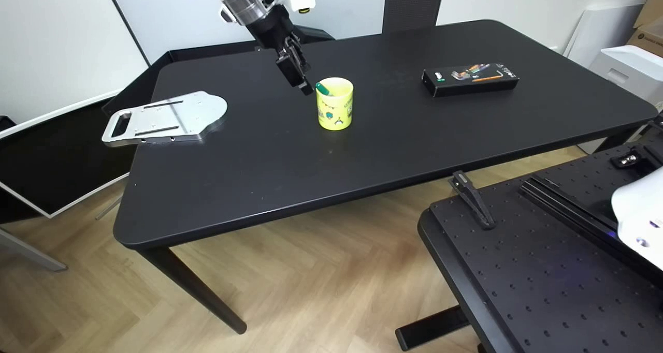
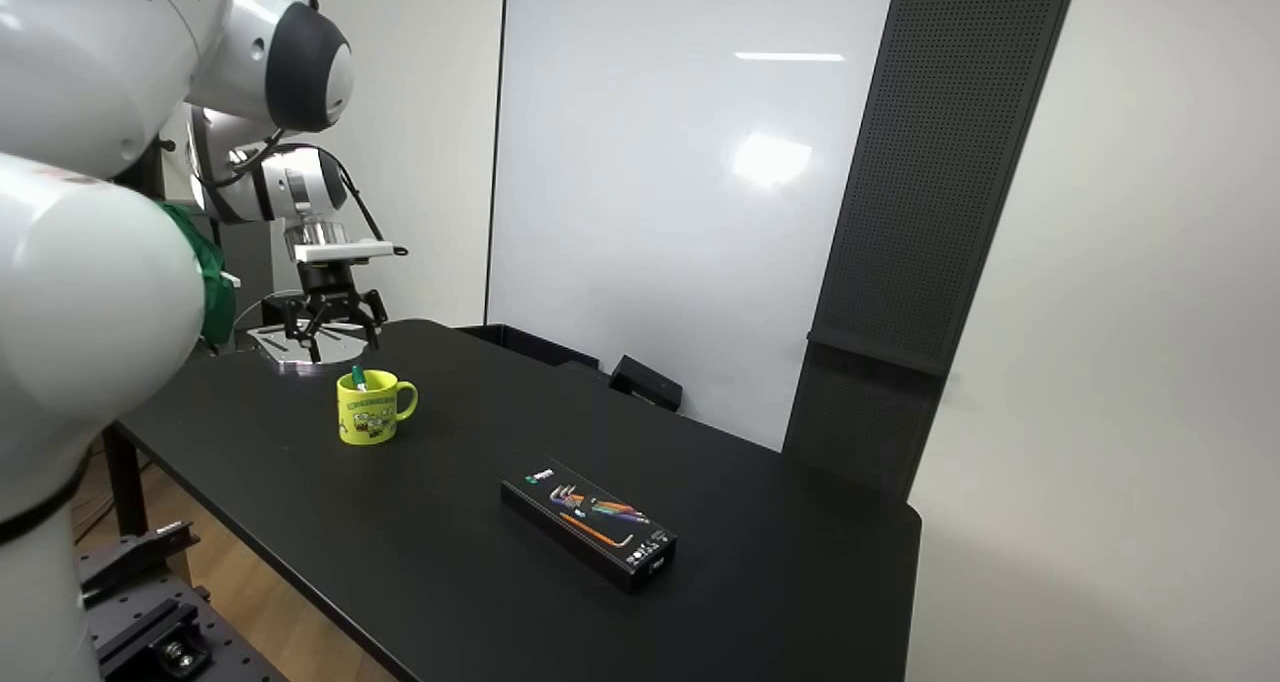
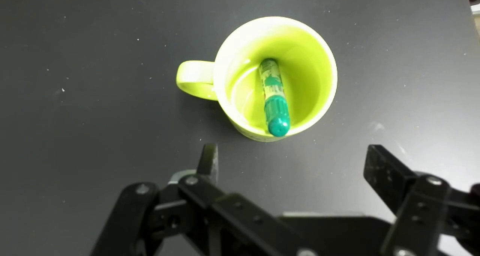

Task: Remove the marker from the cup and place it on the box

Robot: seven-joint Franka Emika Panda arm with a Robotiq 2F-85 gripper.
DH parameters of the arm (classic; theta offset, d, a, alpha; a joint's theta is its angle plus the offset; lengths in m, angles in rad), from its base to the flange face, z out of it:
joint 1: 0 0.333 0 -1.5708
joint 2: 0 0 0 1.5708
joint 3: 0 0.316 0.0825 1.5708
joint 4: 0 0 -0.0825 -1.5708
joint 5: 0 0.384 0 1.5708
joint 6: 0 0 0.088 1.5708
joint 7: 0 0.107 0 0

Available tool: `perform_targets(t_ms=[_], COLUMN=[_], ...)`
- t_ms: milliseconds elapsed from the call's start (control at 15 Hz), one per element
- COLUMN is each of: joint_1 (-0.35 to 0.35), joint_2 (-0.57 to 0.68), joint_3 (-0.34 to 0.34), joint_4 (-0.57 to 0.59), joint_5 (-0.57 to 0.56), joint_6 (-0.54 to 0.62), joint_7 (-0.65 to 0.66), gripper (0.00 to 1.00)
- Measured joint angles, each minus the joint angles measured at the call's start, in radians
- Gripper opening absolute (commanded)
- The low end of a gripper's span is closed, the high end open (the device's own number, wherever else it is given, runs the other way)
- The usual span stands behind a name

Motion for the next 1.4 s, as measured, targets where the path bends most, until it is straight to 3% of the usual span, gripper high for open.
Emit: perform_targets(t_ms=[800,867,1000,1400], joint_1=[-0.028,-0.029,-0.031,-0.031], joint_2=[-0.001,-0.001,-0.001,-0.003], joint_3=[0.0,0.0,0.0,0.0], joint_4=[-0.025,-0.025,-0.025,-0.025], joint_5=[0.055,0.058,0.068,0.07], joint_6=[-0.002,-0.003,-0.003,-0.008], joint_7=[0.0,0.0,0.0,0.0], gripper=[1.0,0.75,0.68,0.25])
